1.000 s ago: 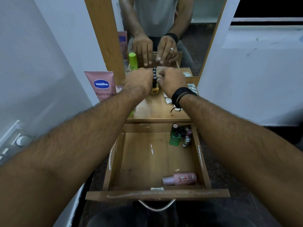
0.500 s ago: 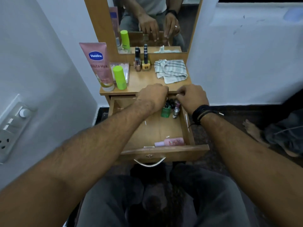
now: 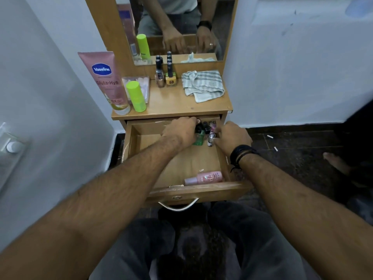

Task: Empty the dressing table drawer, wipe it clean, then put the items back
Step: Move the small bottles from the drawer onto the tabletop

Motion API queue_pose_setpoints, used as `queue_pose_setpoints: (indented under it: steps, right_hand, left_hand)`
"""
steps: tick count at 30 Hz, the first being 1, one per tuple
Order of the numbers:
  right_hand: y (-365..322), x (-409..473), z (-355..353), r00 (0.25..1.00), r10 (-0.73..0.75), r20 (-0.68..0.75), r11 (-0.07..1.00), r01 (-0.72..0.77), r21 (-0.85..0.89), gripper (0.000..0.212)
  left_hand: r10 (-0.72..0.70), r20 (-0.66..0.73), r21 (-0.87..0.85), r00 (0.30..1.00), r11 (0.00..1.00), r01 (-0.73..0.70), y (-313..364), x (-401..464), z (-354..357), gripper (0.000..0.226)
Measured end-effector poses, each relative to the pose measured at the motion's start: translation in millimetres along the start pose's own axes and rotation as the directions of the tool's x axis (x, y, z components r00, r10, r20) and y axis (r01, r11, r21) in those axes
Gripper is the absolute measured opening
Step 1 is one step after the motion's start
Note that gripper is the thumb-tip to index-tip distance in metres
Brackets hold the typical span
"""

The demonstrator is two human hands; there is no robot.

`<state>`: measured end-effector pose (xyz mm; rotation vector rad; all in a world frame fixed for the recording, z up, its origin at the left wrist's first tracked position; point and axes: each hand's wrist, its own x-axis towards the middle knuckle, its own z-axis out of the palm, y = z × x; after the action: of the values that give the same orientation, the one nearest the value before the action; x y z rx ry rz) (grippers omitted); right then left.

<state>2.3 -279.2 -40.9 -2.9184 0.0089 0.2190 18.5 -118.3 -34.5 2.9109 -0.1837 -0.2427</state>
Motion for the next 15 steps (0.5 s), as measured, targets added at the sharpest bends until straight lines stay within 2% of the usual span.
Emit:
queue_pose_setpoints:
  steps: [3, 7, 15]
  right_hand:
    - [-0.6, 2.4, 4.0, 1.0, -0.001, -0.022, 1.0, 0.001, 0.005, 0.03]
    - [-1.1, 4.8, 7.9, 0.999, -0.001, -0.037, 1.0, 0.001, 0.007, 0.03]
    - [-2.1, 9.5, 9.7, 0.999, -0.042, -0.01, 0.998, 0.041, -0.049, 0.032]
  left_hand:
    - [0.04, -0.025, -0.058, 0.999, 0.997, -0.042, -1.0, 2.0, 1.9, 0.045]
    - [0.112, -0.05, -0.081, 0.992, 0.99, -0.116, -2.0, 4.6, 0.1, 0.034]
    - [0.121, -0.072, -0.076, 0.99, 0.989, -0.126, -4.3, 8.6, -1.2, 0.021]
